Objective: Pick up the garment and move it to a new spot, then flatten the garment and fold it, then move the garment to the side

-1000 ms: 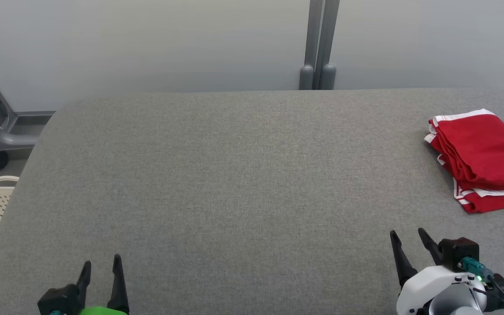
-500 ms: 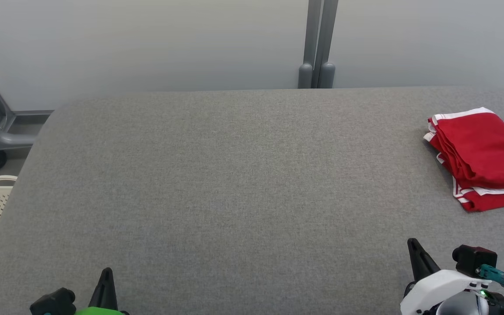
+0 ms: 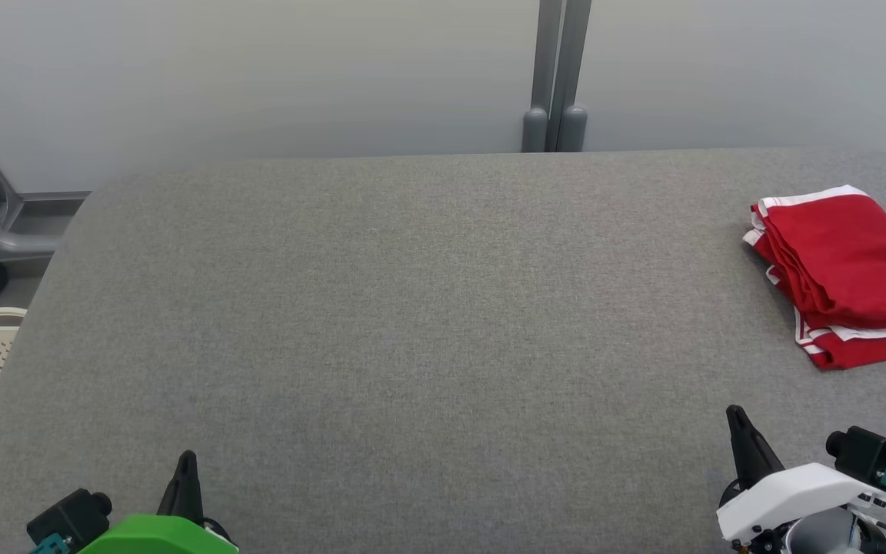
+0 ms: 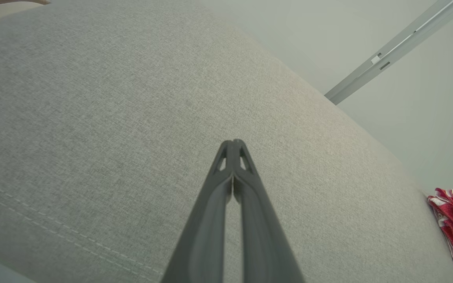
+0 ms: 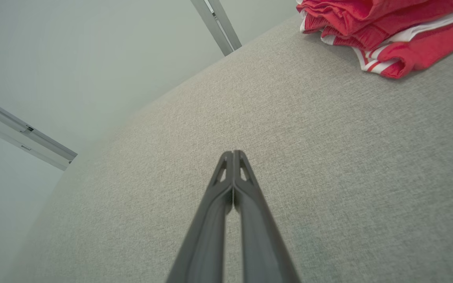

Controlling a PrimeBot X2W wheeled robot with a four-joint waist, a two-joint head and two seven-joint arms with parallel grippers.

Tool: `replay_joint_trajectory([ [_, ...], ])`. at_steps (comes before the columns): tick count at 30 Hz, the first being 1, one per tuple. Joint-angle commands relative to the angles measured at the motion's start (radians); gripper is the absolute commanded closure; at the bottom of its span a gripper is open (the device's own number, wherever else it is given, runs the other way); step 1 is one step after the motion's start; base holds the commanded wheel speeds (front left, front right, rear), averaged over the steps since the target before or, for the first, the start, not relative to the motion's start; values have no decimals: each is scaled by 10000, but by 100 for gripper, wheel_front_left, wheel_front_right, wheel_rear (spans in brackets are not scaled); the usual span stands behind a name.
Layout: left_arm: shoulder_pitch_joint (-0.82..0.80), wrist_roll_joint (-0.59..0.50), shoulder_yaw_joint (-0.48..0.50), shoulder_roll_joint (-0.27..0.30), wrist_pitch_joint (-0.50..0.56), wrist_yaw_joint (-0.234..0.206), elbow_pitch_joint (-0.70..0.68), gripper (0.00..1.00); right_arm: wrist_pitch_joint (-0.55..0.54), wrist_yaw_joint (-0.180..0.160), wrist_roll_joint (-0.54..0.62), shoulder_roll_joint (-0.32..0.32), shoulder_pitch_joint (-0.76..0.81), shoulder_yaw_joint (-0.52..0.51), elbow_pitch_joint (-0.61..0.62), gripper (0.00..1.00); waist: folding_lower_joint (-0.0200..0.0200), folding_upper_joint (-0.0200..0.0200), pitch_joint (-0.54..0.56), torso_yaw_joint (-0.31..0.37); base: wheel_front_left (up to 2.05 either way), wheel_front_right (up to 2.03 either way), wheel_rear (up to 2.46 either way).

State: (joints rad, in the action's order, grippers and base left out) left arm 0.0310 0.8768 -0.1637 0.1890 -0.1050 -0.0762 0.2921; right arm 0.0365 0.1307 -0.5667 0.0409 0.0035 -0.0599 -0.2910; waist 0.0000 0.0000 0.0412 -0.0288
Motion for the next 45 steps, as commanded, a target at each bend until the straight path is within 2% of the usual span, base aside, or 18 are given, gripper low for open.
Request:
replay_joint_trajectory([
  [1,-324,238,142,-4,72,118,-150,100,-32,2,-373,53,-78,-50,219,100,0,0,-5,3,0,0,0],
  [22,-742,2369,887,-409,863,709,-208,100,-301,1,-3414,74,-55,-220,653,100,0,0,-97,65,0,0,0],
  [45,-1083,4161,1513,-762,1528,1213,-234,100,-528,2,-5977,90,-33,-366,1007,100,0,0,-193,129,0,0,0],
])
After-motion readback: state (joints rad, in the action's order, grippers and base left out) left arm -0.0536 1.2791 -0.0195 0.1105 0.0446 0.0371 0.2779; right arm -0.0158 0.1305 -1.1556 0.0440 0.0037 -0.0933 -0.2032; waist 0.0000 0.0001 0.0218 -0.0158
